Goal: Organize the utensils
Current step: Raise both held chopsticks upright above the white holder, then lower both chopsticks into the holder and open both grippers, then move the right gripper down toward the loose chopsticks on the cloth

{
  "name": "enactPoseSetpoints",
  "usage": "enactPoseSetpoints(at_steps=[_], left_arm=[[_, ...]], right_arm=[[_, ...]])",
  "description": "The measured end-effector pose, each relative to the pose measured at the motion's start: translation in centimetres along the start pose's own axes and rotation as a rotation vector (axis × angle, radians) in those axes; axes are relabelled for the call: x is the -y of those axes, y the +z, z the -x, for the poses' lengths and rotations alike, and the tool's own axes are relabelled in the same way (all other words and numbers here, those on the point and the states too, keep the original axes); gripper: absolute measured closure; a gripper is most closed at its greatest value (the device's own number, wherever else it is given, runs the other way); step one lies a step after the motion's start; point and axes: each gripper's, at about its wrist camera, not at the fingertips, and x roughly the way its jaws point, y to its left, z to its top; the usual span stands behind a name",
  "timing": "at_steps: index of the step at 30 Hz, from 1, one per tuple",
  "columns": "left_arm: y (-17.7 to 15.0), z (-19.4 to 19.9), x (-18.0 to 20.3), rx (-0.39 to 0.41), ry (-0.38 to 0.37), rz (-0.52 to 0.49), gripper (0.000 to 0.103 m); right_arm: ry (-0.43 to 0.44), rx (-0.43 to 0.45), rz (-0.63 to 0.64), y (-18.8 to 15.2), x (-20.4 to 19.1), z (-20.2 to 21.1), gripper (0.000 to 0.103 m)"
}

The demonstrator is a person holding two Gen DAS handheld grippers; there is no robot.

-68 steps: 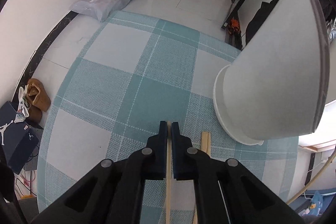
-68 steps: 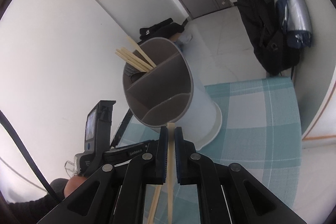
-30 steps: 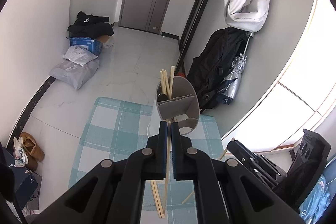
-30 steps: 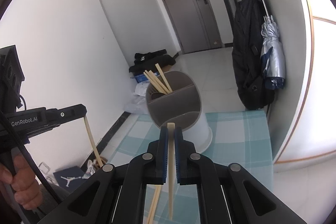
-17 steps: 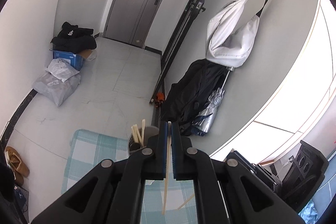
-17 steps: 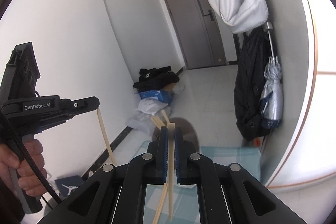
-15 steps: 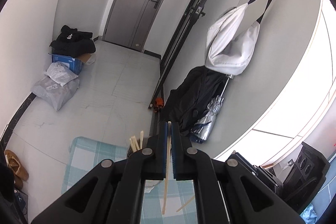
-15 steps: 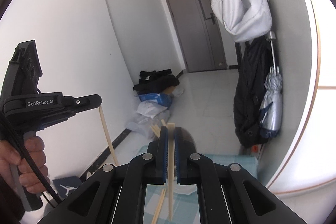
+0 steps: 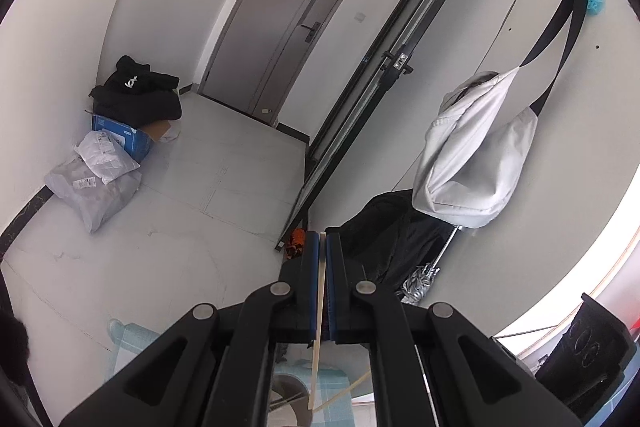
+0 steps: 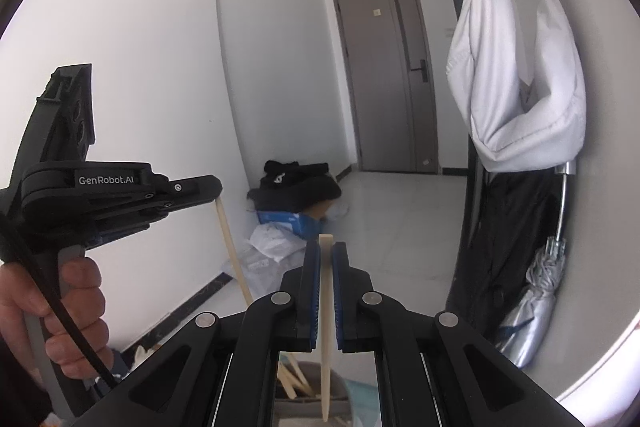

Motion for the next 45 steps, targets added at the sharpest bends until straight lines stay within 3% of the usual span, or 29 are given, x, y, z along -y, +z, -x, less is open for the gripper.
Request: enactPoseSetpoints(at_steps=[5, 11, 18, 27, 28, 33, 35, 36, 38, 45], left_arm=[[-0.6, -1.9, -1.3, -0.015, 0.028, -0.028, 0.103], [-1.5, -4.3, -2.8, -0.074, 0.009, -0.031, 0.103], [-2.7, -4.7, -2.4, -0.083, 0.014, -0.086, 0.103], [-4.1, -4.3, -3.3, -0.188, 0.004, -0.076, 0.102], [-4.0, -4.0, -3.3, -0.195, -0.001, -0.071, 0.100], [-4.3, -1.7, -2.9, -0.167, 0.100, -0.097, 0.071], [-4.6, -0.2, -3.0, -0.135, 0.154, -0.096, 0.048], [-4.8, 0.5, -3.4, -0.116, 0.159, -0.086, 0.044], [-5.2, 2.1, -3.5, -0.080, 0.202, -0.077, 0.031], [-7.1, 5.6, -3.1, -0.042, 0.248, -0.085, 0.021]], right_arm=[[0.014, 0.005, 0.013, -0.2, 0.8, -2.6, 0.098], [0.069, 0.003, 0.031, -1.0, 0.8, -4.8, 0.098], [0.125, -0.042, 0.074, -3.3, 0.9, -5.8, 0.098], [0.169, -0.127, 0.086, -5.8, 1.2, -5.8, 0.094], [0.165, -0.129, 0.078, -5.9, 1.4, -5.7, 0.093], [0.146, -0.113, 0.030, -5.7, 1.8, -3.5, 0.079], [0.133, -0.102, 0.017, -5.8, 1.7, -2.2, 0.068], [0.121, -0.094, 0.010, -6.0, 1.6, -1.5, 0.059], [0.112, -0.088, -0.003, -6.3, 1.3, -0.1, 0.055], [0.082, -0.086, -0.057, -7.5, 0.0, 3.2, 0.047]])
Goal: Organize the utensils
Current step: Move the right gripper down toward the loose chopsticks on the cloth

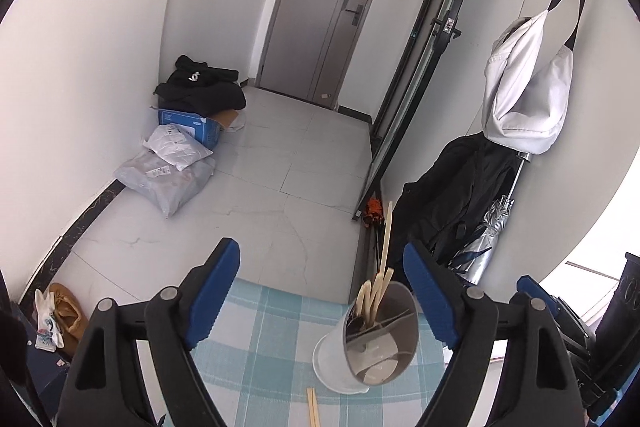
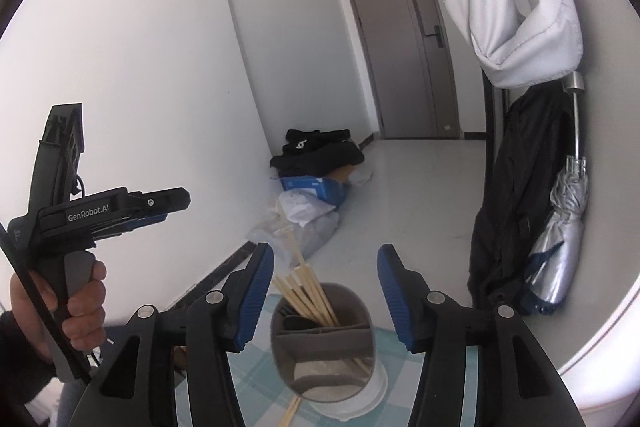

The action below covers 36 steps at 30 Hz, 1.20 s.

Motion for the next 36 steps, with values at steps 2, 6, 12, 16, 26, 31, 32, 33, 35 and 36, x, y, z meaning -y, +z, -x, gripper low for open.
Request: enactPoseSetpoints(at_steps=[2, 6, 12, 16, 26, 31, 32, 33, 35, 36], left_arm=[[-0.6, 0.4, -0.1, 0.001, 0.005, -0.003, 0.020], [-2.6, 1.3, -0.5, 0.007, 0.019, 0.001, 0.015], [-6.0, 1.9, -1.5, -0.009, 0.043, 0.001, 0.011], [-8.3, 1.6, -2.3, -0.021, 0.064, 0.007, 0.009], [-13.9, -0.1, -5.9, -0.100, 0.125, 0.053, 0.009], [-14.7, -0.6, -7.4, -0.124, 0.143, 0.075, 0.009], [-14.9, -0.7, -7.5, -0.127, 0.146, 0.070, 0.009], [-15.0, -0.8, -7.5, -0.135, 0.143, 0.065, 0.009], [-15.3, -1.0, -7.8, -0.156, 0.140, 0.069, 0.009], [-15.4, -1.1, -7.9, -0.166, 0.128, 0.077, 0.009]], right_arm=[[0.001, 0.007, -0.009, -0.5, -0.4, 0.8, 0.044], [-0.004, 0.006, -0.027, -2.3, -1.3, 2.3, 0.037], [-0.016, -0.048, -0.071, -5.9, -2.1, 2.6, 0.027], [-0.024, -0.098, -0.090, -8.5, -2.6, 2.5, 0.024], [-0.078, -0.335, -0.105, -16.9, -3.8, -2.6, 0.024], [-0.126, -0.502, -0.086, -20.5, -4.1, -6.8, 0.031], [-0.136, -0.523, -0.087, -21.0, -4.0, -7.4, 0.034], [-0.146, -0.541, -0.084, -21.5, -4.0, -7.9, 0.039], [-0.169, -0.573, -0.081, -22.2, -4.0, -8.8, 0.040], [-0.169, -0.583, -0.084, -22.4, -4.1, -9.1, 0.041]])
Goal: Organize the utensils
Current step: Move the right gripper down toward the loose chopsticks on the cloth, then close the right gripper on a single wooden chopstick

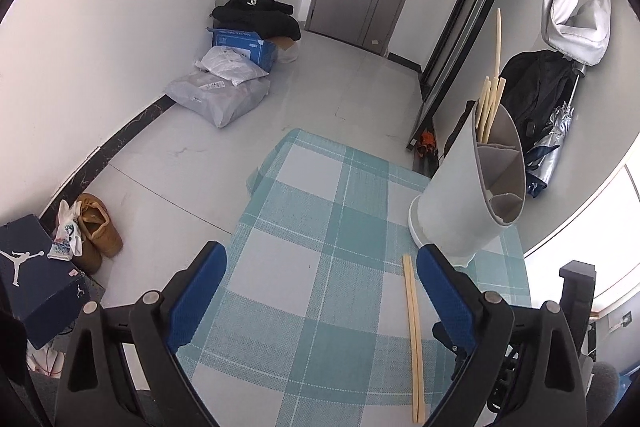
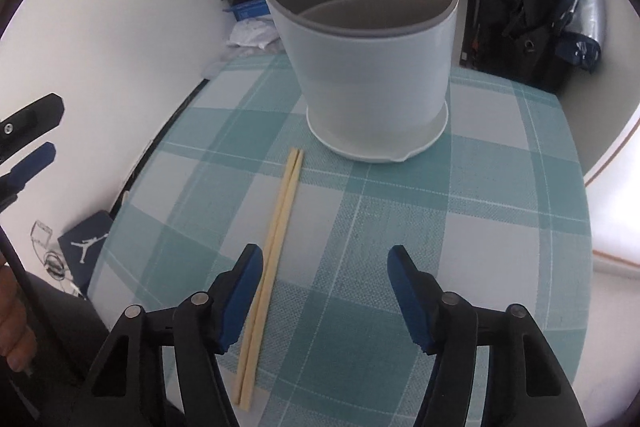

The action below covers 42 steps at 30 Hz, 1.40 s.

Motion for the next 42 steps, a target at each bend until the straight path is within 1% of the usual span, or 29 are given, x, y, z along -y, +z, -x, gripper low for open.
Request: enactPoseSetpoints(at_steps=[4, 5, 6, 7, 8, 9, 10, 14, 20, 23, 24, 27, 31, 32, 33, 35, 37, 40, 41, 42], left_arm=[[-0.1, -0.4, -0.7, -0.031, -0.011, 0.021, 0.009], [0.0, -0.3, -0.9, -0.034, -0.011, 0.030, 0.009], [0.0, -0.3, -1.1, -0.032, -0.009, 0.039, 0.009], [0.1, -0.3, -1.2, -0.031, -0.009, 0.045, 0.009], [0.1, -0.2, -1.3, -0.030, -0.007, 0.052, 0.009], [0.1, -0.2, -1.4, -0.030, -0.006, 0.060, 0.009], [0.2, -0.3, -1.6, -0.031, -0.009, 0.065, 0.009], [0.1, -0.6, -1.7, -0.048, -0.017, 0.078, 0.009], [0.3, -0.6, -1.9, -0.049, -0.011, 0.085, 0.009], [0.3, -0.6, -2.2, -0.057, -0.015, 0.099, 0.009], [0.3, -0.7, -2.3, -0.061, -0.016, 0.104, 0.009], [0.3, -0.8, -2.6, -0.069, -0.011, 0.117, 0.009], [0.4, -0.9, -2.9, -0.073, -0.018, 0.133, 0.009], [0.4, -0.9, -2.8, -0.073, -0.020, 0.134, 0.009], [0.4, -0.9, -2.8, -0.074, -0.021, 0.134, 0.009], [0.4, -0.9, -2.7, -0.079, -0.027, 0.135, 0.009], [0.4, -0.9, -2.7, -0.083, -0.032, 0.137, 0.009], [0.4, -0.9, -2.7, -0.085, -0.037, 0.140, 0.009], [0.4, -0.9, -2.7, -0.085, -0.037, 0.140, 0.009], [0.4, -0.9, -2.7, -0.085, -0.036, 0.141, 0.009]], right_arm=[[0.005, -0.021, 0.020, 0.1, -0.8, -0.6, 0.043], [-0.008, -0.028, 0.039, 0.1, -1.2, -0.9, 0.043], [-0.044, -0.039, 0.065, 0.0, -1.6, -1.2, 0.043], [-0.072, -0.047, 0.083, 0.0, -1.9, -1.5, 0.047], [-0.086, -0.055, 0.089, -0.1, -2.0, -1.8, 0.051], [-0.092, -0.040, 0.084, -0.1, -2.0, -1.6, 0.052], [-0.098, -0.046, 0.076, -0.1, -2.0, -1.7, 0.052], [-0.108, -0.051, 0.062, 0.0, -1.8, -1.8, 0.055], [-0.123, -0.062, 0.113, 0.4, -3.4, -1.9, 0.060], [-0.102, -0.072, 0.091, 0.8, -3.7, -2.2, 0.065], [-0.100, -0.077, 0.088, 0.9, -3.7, -2.3, 0.064], [-0.133, -0.082, 0.105, 1.1, -3.9, -2.5, 0.078], [-0.064, -0.093, 0.033, 1.2, -2.8, -1.9, 0.079], [-0.038, -0.089, 0.013, 1.2, -2.5, -1.6, 0.079], [-0.031, -0.082, 0.001, 1.1, -2.2, -1.3, 0.079], [-0.052, -0.081, 0.008, 1.0, -2.2, -1.1, 0.079], [-0.081, -0.102, 0.025, 0.6, -2.3, -1.3, 0.079], [-0.111, -0.095, 0.053, 0.3, -2.7, -1.2, 0.081], [-0.133, -0.109, 0.063, 0.3, -2.9, -1.3, 0.083], [-0.152, -0.106, 0.074, 0.3, -3.0, -1.2, 0.087]])
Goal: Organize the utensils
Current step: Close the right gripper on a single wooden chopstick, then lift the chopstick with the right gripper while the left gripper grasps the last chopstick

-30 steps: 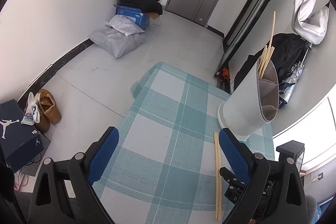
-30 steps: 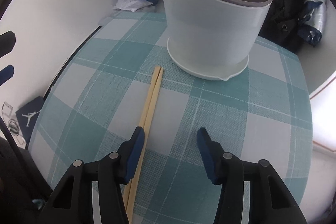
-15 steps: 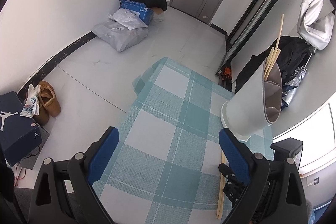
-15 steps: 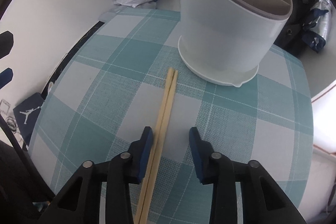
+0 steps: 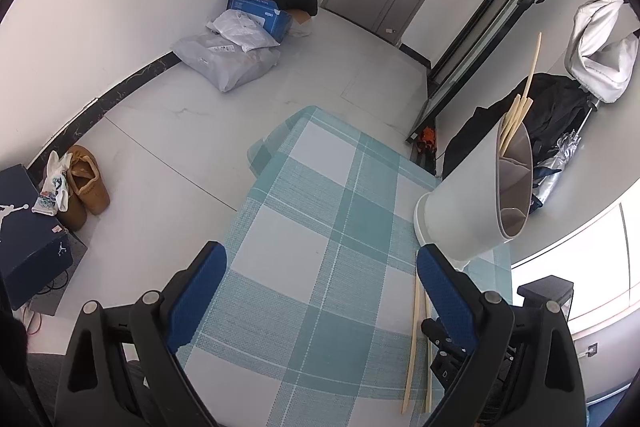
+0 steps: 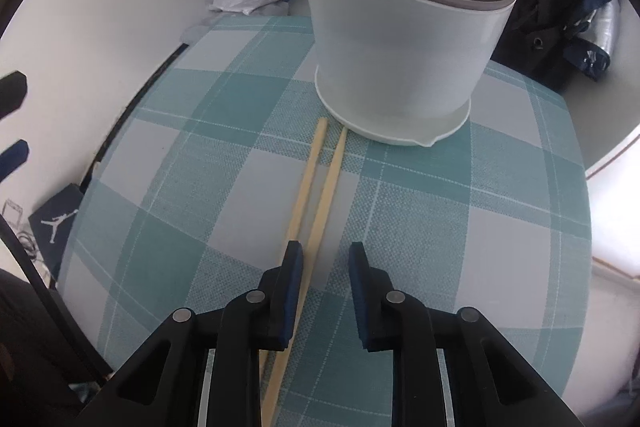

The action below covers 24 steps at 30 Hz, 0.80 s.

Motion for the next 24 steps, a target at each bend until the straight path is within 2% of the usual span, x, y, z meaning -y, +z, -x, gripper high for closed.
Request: enactPoseSetpoints(at_steps=[5, 6, 7, 17, 24], left_arm=[[0.0, 0.0, -0.5, -0.011, 0.001, 0.016, 0.009], [0.1, 0.0, -0.6, -0.011, 0.006, 0.018, 0.009], [0.1, 0.0, -0.7, -0.011, 0.012, 0.020, 0.009], [0.1, -0.4, -0.9, -0.029, 0.011, 0.027, 0.009], [-0.2, -1.0, -0.8, -0.017, 0.079, 0.000, 0.009]], right_arm=[[-0.003, 0.001, 0.032, 0.6, -1.2, -0.6, 0.088], [-0.003, 0.002, 0.054, 0.6, -1.4, -0.6, 0.090], [0.007, -0.003, 0.078, 0.5, -1.7, -0.6, 0.098], [0.104, -0.138, 0.141, -3.0, 0.0, 1.6, 0.096], [0.118, -0.061, 0.129, 0.1, 0.5, 0.0, 0.093]])
